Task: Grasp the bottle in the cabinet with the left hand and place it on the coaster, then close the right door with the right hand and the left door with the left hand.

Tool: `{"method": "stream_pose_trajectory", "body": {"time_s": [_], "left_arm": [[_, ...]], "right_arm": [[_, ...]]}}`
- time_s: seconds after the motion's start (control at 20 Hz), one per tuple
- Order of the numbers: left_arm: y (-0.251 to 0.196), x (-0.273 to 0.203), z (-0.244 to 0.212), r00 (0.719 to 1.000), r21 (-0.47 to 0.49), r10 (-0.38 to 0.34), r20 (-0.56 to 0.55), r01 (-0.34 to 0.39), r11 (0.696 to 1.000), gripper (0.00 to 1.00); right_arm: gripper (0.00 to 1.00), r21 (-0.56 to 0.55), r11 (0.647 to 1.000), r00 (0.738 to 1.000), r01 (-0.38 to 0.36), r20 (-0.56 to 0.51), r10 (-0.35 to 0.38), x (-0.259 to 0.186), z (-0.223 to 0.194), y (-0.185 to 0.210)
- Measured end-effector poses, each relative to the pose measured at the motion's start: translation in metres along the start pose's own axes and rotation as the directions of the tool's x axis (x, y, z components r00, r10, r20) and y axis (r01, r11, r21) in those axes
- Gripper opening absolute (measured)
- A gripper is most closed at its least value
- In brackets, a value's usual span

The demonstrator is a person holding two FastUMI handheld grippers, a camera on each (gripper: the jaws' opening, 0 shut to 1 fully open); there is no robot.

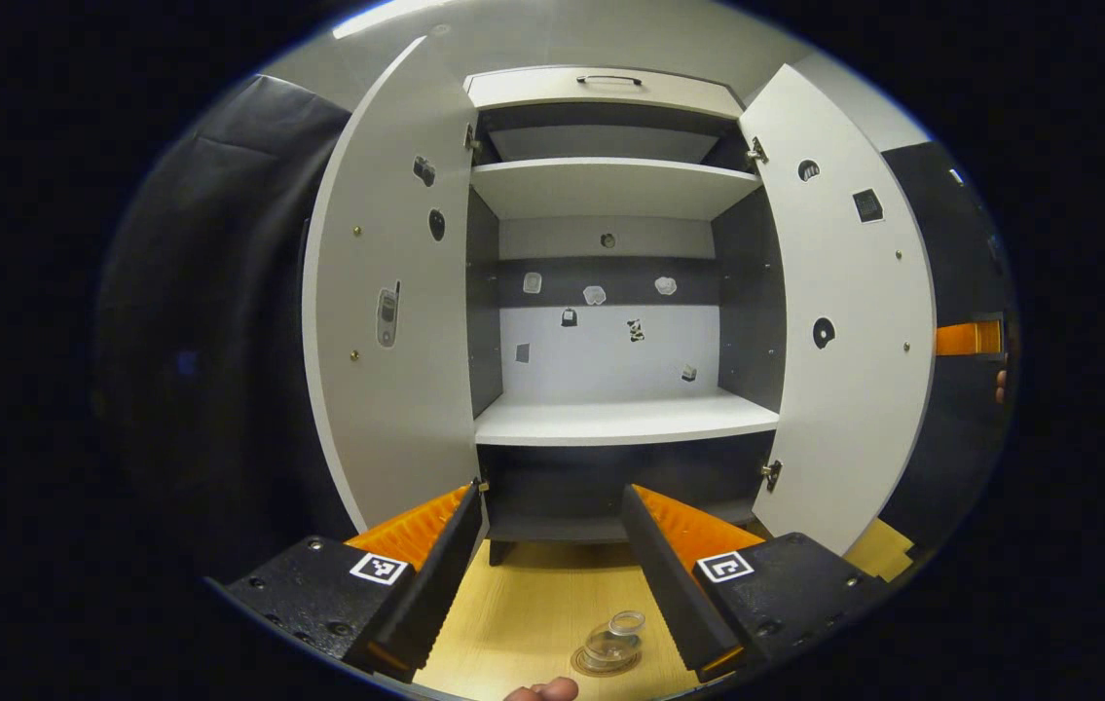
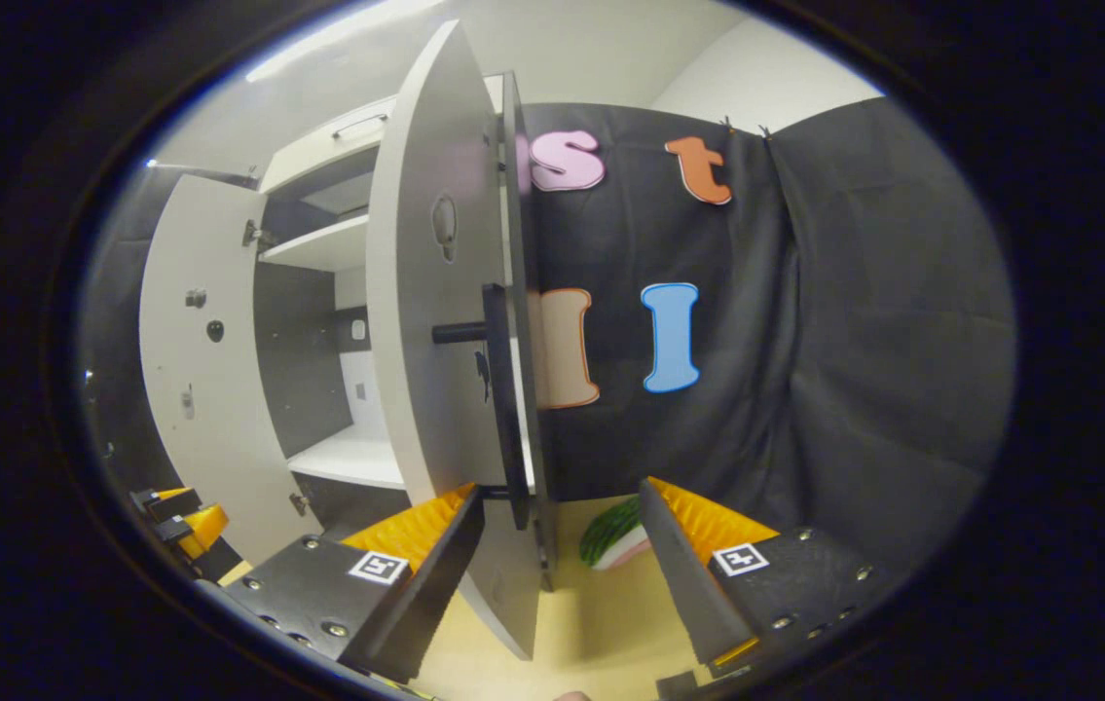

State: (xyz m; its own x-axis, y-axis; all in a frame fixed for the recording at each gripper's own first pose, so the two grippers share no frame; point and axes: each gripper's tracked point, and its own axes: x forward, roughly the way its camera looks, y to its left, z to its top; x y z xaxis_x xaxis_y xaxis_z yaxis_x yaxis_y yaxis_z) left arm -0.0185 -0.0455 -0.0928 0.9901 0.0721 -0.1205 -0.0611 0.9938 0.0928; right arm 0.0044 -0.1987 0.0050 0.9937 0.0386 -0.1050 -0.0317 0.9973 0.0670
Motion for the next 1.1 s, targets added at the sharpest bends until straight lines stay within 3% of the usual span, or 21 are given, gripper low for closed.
{"method": "stream_pose_trajectory", "body": {"time_s": [0.3, 1.1], "left_arm": [[0.001, -0.004, 0.005, 1.000, 0.019, -0.021, 0.019, 0.020, 1.000, 0.93], [0.051, -0.010, 0.002, 0.998, -0.038, 0.055, 0.002, -0.055, 0.998, 0.93]], "right_arm": [[0.98, 0.018, 0.995, 0.995, -0.103, -0.003, 0.103, 0.010, -0.004, 0.039], [0.98, -0.025, 0.980, 0.980, -0.197, 0.020, 0.198, 0.053, -0.008, 0.129]]}}
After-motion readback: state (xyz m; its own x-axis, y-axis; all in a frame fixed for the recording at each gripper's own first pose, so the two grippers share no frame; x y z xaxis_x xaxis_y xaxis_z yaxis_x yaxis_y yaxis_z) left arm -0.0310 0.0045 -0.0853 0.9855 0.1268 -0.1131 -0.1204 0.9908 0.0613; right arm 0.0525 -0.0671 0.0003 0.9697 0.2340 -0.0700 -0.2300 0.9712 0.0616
